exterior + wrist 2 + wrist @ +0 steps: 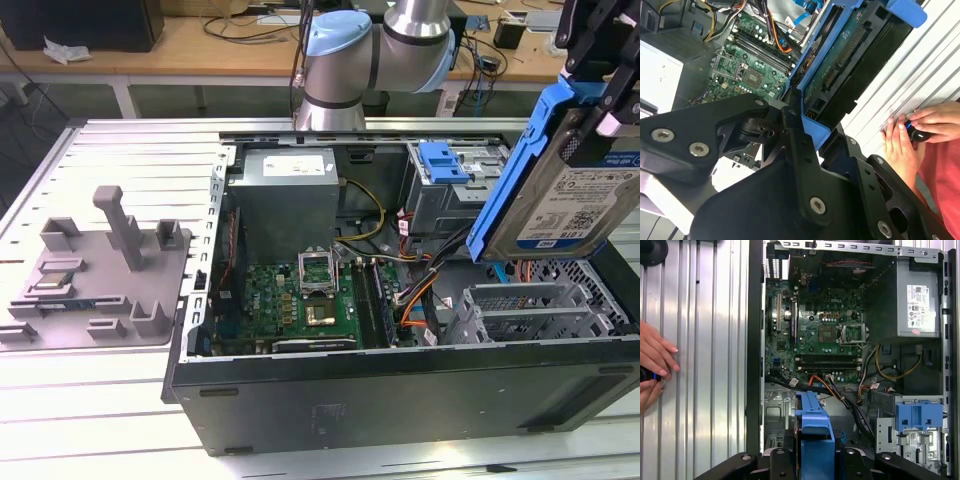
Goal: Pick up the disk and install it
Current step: 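Insert the disk into the insertion slot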
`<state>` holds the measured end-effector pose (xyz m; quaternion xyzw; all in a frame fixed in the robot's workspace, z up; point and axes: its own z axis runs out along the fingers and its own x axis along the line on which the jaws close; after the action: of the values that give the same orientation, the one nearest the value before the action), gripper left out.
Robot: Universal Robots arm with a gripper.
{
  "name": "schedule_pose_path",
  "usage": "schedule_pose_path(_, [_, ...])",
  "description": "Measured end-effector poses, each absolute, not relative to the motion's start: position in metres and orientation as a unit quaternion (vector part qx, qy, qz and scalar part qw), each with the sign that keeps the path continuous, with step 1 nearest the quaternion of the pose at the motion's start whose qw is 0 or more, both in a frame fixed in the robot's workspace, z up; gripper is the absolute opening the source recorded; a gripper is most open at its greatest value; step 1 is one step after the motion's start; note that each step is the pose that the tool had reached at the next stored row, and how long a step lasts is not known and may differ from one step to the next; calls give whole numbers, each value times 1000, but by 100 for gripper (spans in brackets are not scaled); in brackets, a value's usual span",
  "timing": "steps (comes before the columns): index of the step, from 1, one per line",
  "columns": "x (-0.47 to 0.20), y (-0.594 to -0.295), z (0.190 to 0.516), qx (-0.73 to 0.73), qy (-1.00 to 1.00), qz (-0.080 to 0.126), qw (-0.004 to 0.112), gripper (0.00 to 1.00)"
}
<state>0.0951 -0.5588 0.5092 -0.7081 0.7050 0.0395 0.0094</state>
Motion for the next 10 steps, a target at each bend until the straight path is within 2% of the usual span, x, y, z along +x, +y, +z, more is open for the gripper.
schedule_pose_path(10, [109,-559,508,-708,705,35,12,37])
